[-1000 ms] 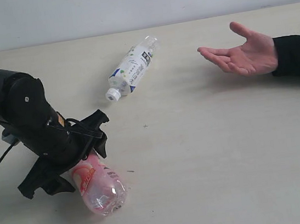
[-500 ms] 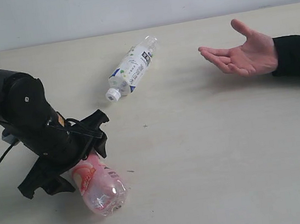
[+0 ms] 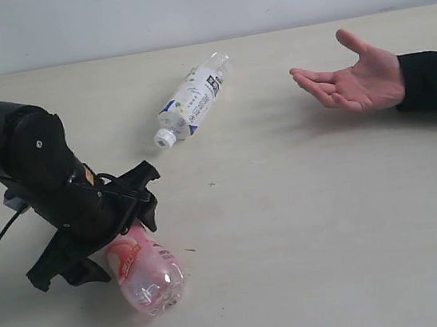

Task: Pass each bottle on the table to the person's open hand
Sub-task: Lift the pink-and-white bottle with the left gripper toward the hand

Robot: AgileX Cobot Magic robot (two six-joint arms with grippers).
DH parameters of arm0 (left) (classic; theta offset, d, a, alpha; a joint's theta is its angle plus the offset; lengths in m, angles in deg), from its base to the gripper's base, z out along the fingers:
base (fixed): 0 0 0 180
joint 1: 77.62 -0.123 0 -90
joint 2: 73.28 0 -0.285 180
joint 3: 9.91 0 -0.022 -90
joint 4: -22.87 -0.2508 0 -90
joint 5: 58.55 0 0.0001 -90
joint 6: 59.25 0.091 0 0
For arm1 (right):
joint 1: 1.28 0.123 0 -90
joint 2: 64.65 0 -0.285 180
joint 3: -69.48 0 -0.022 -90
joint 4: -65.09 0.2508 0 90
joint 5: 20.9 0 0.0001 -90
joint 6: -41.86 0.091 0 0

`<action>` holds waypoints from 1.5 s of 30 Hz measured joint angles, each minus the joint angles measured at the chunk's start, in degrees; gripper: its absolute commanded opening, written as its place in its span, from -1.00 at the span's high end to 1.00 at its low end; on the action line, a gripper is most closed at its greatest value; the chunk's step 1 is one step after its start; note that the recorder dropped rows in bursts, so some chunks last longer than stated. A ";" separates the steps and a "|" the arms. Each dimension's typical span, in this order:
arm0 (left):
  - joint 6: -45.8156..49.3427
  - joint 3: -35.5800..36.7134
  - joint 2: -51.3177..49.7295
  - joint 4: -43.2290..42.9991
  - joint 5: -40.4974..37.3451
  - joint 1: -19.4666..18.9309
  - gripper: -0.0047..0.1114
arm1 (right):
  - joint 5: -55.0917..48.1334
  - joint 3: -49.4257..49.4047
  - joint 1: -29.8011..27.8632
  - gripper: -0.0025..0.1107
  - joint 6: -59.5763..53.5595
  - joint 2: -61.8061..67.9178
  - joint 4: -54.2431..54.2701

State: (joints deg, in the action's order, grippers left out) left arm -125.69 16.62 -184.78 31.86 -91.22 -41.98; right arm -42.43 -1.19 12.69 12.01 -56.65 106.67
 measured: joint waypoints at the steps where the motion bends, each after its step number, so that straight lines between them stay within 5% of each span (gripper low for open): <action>1: 0.00 0.00 0.00 0.12 -0.42 0.00 -0.29 | 0.00 0.00 0.00 0.96 0.00 0.00 0.00; 4: 0.00 0.00 0.00 0.27 -1.28 0.00 0.07 | 0.00 0.00 0.00 0.96 0.00 0.00 0.00; 8: 0.00 0.00 0.00 1.20 -1.40 0.00 0.91 | 0.00 0.00 0.00 0.96 0.00 0.00 0.00; 19: 0.65 -1.31 1.26 5.97 -1.37 0.70 0.92 | 0.00 0.00 0.00 0.96 0.00 0.00 0.00; 25: -3.44 -8.08 4.41 4.36 -4.96 5.70 0.92 | 0.00 0.00 0.00 0.96 0.00 0.00 0.00; 33: -15.15 -33.62 2.33 -12.28 -17.97 19.42 0.92 | 0.00 0.00 0.00 0.96 0.00 0.00 0.00; 45: -13.50 -66.46 -20.40 -17.81 -30.54 27.55 0.92 | 0.23 0.00 0.00 0.96 0.00 0.00 0.00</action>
State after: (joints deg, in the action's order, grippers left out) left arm -139.19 -49.83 -205.17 14.05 -121.76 -14.43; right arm -42.20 -1.19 12.69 12.01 -56.65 106.67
